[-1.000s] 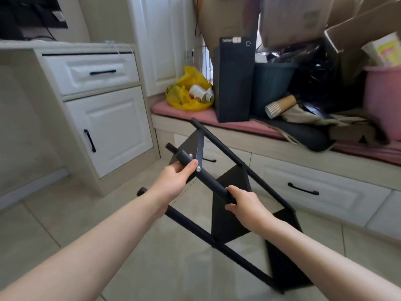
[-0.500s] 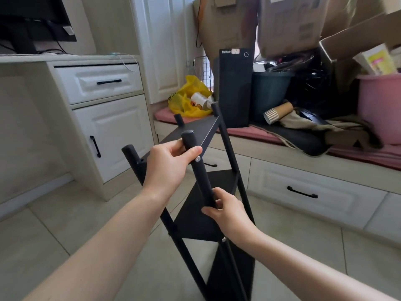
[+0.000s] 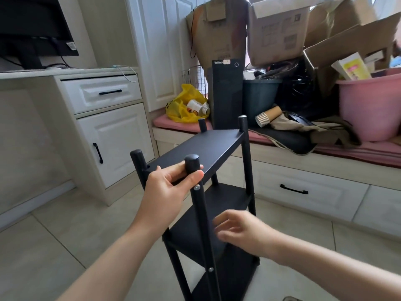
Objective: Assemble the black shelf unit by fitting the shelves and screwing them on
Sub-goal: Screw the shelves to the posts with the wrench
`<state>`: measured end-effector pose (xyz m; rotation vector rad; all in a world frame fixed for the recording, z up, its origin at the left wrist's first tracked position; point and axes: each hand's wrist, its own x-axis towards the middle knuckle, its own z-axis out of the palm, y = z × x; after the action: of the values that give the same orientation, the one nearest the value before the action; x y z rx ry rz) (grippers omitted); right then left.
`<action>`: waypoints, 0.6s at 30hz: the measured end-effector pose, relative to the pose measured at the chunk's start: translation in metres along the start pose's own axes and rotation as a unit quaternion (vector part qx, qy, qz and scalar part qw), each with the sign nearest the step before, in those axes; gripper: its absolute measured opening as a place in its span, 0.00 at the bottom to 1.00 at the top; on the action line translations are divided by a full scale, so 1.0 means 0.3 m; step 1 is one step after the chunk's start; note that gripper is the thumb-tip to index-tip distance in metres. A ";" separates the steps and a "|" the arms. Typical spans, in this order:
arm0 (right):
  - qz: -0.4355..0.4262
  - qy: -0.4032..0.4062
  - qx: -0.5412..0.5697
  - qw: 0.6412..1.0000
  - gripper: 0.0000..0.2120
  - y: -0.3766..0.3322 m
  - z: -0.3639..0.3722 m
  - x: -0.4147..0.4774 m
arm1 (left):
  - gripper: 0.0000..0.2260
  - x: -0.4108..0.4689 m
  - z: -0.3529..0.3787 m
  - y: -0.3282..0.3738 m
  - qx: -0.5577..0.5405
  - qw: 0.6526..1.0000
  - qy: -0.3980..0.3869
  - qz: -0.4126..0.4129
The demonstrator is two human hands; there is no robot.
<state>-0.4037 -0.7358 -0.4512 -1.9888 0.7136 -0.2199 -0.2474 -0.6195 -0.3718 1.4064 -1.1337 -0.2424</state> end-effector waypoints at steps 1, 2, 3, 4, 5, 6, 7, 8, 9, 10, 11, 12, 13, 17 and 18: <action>0.011 0.027 -0.002 1.000 0.08 0.016 -0.031 -0.007 | 0.13 -0.008 -0.010 0.005 0.001 1.000 -0.010 0.000; 0.023 0.060 0.005 0.998 0.06 0.034 -0.067 -0.009 | 0.11 -0.014 -0.020 0.007 0.003 1.000 -0.020 0.002; 0.032 0.098 0.007 0.995 0.06 0.054 -0.104 -0.006 | 0.09 -0.022 -0.030 0.009 0.007 0.999 -0.034 0.003; 0.037 0.140 0.002 0.989 0.05 0.072 -0.141 0.001 | 0.09 -0.027 -0.040 0.008 0.013 0.999 -0.048 0.008; 0.039 0.182 -0.003 0.983 0.07 0.086 -0.179 0.010 | 0.09 -0.032 -0.049 0.009 0.017 0.998 -0.065 0.011; 0.045 0.219 0.003 0.975 0.09 0.098 -0.215 0.020 | 0.09 -0.035 -0.057 0.007 0.021 0.996 -0.079 0.017; 0.056 0.253 0.021 0.966 0.12 0.108 -0.247 0.028 | 0.09 -0.039 -0.065 0.005 0.021 0.995 -0.093 0.019; 0.070 0.281 0.040 0.956 0.15 0.116 -0.275 0.033 | 0.09 -0.041 -0.073 0.002 0.021 0.994 -0.101 0.022; 0.083 0.304 0.053 0.948 0.17 0.124 -0.296 0.037 | 0.10 -0.042 -0.081 0.000 0.021 0.994 -0.106 0.025; 0.094 0.321 0.057 0.941 0.20 0.133 -0.313 0.039 | 0.10 -0.042 -0.088 -0.003 0.022 0.993 -0.109 0.028; 0.103 0.333 0.054 0.936 0.22 0.142 -0.326 0.042 | 0.10 -0.042 -0.095 -0.007 0.022 0.993 -0.111 0.030; 0.109 0.340 0.050 0.933 0.25 0.149 -0.334 0.044 | 0.10 -0.042 -0.101 -0.008 0.018 0.993 -0.111 0.030; 0.110 0.344 0.046 0.931 0.27 0.154 -0.340 0.047 | 0.10 -0.045 -0.106 -0.007 0.011 0.993 -0.111 0.029; 0.089 0.340 0.054 0.935 0.28 0.142 -0.356 0.066 | 0.09 -0.053 -0.117 -0.001 0.001 0.993 -0.117 0.025; 0.082 0.339 0.061 0.935 0.27 0.137 -0.358 0.072 | 0.09 -0.055 -0.120 0.001 -0.003 0.993 -0.118 0.024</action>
<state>-0.4489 -0.8423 -0.4343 -1.7112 1.2602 -0.8530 -0.2293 -0.5843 -0.3712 1.3698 -1.3569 -0.3848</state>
